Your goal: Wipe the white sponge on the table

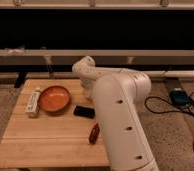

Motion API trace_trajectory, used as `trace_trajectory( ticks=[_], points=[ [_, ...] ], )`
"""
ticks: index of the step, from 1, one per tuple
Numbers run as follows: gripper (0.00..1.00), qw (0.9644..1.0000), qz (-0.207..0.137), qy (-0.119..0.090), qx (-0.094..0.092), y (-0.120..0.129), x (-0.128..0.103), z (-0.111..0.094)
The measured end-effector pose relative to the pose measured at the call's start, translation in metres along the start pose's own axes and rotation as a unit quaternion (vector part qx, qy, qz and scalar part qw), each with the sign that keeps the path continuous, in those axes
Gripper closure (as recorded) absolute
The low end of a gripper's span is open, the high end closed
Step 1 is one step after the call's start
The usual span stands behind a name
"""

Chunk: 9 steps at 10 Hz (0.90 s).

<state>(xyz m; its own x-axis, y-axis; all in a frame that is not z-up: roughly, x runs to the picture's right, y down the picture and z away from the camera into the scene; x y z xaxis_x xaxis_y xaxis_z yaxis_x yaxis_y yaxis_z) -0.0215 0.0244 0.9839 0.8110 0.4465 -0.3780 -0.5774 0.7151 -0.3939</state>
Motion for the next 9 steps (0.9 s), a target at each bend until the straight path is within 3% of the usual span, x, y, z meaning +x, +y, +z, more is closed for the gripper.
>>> trace_trajectory(
  ticks=[2, 6, 9],
  points=[
    [1.00, 0.9999, 0.011, 0.004, -0.001, -0.004, 0.013, 0.003],
    [1.00, 0.9999, 0.012, 0.005, -0.001, -0.003, 0.018, 0.002],
    [1.00, 0.9996, 0.026, 0.004, -0.009, 0.014, 0.058, -0.007]
  ],
)
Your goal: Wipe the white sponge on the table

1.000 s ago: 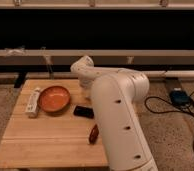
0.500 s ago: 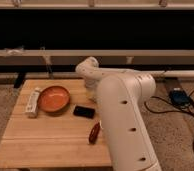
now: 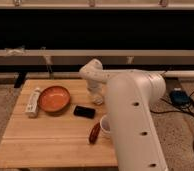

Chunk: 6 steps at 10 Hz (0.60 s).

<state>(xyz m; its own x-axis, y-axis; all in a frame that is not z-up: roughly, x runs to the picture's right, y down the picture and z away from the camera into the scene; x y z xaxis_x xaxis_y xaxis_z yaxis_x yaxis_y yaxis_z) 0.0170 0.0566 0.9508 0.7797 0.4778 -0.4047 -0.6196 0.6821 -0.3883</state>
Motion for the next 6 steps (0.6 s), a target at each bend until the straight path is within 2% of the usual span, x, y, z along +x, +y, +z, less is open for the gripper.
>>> trace_trajectory(
  ticks=[1, 2, 6],
  points=[
    [1.00, 1.0000, 0.004, -0.002, -0.002, 0.005, 0.014, -0.004],
    [1.00, 1.0000, 0.003, -0.005, -0.003, 0.009, 0.018, -0.009],
    [1.00, 0.9995, -0.022, -0.008, -0.020, 0.040, 0.013, -0.012]
  ],
)
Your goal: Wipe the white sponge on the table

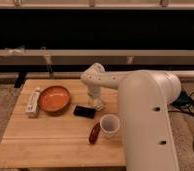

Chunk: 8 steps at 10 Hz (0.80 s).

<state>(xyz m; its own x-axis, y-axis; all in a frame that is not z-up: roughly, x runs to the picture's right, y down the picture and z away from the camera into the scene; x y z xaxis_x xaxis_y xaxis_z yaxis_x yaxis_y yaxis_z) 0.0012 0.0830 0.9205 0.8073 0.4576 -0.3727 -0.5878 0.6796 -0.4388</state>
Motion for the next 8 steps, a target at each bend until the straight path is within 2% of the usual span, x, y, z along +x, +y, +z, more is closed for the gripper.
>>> trace_trajectory(
  ticks=[3, 8],
  points=[
    [1.00, 0.9996, -0.027, 0.000, -0.012, 0.019, -0.017, 0.003],
    [1.00, 0.9964, -0.081, -0.010, -0.024, 0.057, -0.058, -0.001]
  ],
)
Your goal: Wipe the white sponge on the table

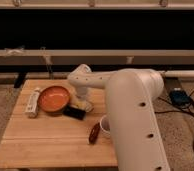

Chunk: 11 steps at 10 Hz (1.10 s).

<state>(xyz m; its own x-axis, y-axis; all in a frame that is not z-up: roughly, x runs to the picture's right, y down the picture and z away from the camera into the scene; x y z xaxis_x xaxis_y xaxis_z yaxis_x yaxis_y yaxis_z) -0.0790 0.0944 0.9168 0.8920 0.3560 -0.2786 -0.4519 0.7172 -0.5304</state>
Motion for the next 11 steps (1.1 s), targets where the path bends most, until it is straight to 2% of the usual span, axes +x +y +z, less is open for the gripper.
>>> trace_trajectory(
  ticks=[3, 5, 9, 11],
  points=[
    [1.00, 0.9999, -0.008, -0.009, 0.001, 0.002, -0.015, 0.002],
    [1.00, 0.9997, -0.017, -0.013, 0.012, -0.004, -0.030, 0.000],
    [1.00, 0.9991, -0.004, -0.011, 0.039, -0.041, -0.034, -0.005],
    [1.00, 0.9987, 0.012, -0.003, 0.049, -0.067, -0.028, -0.002]
  ],
)
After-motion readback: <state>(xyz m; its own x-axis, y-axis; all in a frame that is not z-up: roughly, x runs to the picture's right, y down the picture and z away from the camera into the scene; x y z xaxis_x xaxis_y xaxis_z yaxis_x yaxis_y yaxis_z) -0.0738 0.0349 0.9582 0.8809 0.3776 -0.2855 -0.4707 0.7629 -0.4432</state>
